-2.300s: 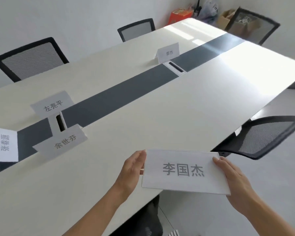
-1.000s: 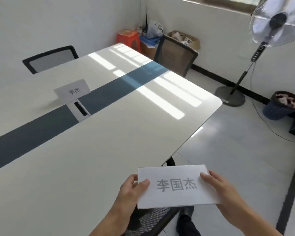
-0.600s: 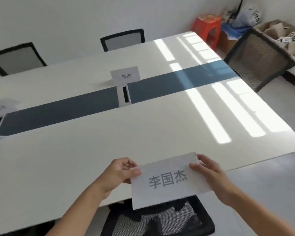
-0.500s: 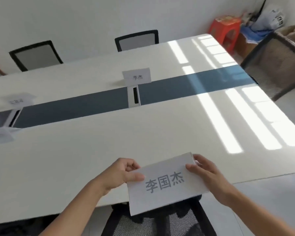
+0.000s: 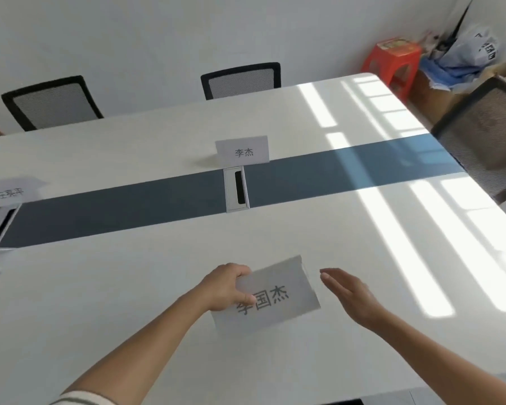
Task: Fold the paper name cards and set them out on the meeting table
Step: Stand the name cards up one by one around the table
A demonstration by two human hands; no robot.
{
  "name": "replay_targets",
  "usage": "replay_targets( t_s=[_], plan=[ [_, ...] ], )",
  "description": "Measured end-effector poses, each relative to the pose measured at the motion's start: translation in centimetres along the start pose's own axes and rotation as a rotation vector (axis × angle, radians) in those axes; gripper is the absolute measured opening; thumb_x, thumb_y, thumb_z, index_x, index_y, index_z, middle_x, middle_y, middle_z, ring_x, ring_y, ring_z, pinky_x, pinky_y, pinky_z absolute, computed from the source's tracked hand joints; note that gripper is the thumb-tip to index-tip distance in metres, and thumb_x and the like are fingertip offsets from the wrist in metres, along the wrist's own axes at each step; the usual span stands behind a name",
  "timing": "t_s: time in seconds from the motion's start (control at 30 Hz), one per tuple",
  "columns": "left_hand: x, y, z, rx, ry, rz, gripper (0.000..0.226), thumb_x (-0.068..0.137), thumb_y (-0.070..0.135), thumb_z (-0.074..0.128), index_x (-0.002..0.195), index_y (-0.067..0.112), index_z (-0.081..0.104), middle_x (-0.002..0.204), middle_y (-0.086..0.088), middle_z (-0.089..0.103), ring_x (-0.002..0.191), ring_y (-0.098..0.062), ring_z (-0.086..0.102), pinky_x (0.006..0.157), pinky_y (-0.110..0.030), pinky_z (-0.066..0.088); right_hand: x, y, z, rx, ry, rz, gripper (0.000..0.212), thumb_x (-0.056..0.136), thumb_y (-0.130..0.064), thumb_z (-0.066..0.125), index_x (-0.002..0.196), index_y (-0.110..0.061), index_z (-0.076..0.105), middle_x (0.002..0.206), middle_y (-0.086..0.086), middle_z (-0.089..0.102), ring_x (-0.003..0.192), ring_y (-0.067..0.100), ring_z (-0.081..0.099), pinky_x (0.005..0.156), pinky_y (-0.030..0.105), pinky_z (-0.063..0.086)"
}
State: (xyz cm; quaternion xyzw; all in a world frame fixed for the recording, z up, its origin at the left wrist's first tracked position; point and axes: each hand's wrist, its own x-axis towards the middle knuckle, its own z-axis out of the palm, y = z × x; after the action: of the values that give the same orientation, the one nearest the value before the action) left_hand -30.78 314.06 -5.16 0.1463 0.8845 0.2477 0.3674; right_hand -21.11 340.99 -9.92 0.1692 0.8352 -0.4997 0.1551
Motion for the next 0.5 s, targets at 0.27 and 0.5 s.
replay_targets(
  t_s=[0.27, 0.5],
  plan=[
    [12.3, -2.2, -4.4, 0.363, 0.384, 0.039, 0.031, 0.082, 0.032, 0.066, 0.111, 0.024, 0.058, 0.105, -0.002, 0.069, 0.096, -0.029, 0.060, 0.076, -0.034, 0.044, 4.4, 8.4, 4.0, -0.826, -0.014, 0.225, 0.083, 0.087, -0.069, 0.030, 0.153, -0.028, 0.000, 0.163, 0.008, -0.009, 0.149, 0.030, -0.008, 0.117, 0.045, 0.017],
    [19.3, -4.4, -4.7, 0.480, 0.441, 0.074, 0.037, 0.085, 0.032, 0.064, 0.118, 0.018, 0.055, 0.117, -0.004, 0.065, 0.106, -0.030, 0.058, 0.087, -0.040, 0.041, 4.3, 10.5, 5.3, -0.908, 0.054, 0.178, 0.091, 0.081, -0.077, 0.005, 0.149, -0.021, -0.018, 0.154, 0.008, -0.028, 0.145, 0.030, -0.023, 0.119, 0.049, -0.002]
  ],
)
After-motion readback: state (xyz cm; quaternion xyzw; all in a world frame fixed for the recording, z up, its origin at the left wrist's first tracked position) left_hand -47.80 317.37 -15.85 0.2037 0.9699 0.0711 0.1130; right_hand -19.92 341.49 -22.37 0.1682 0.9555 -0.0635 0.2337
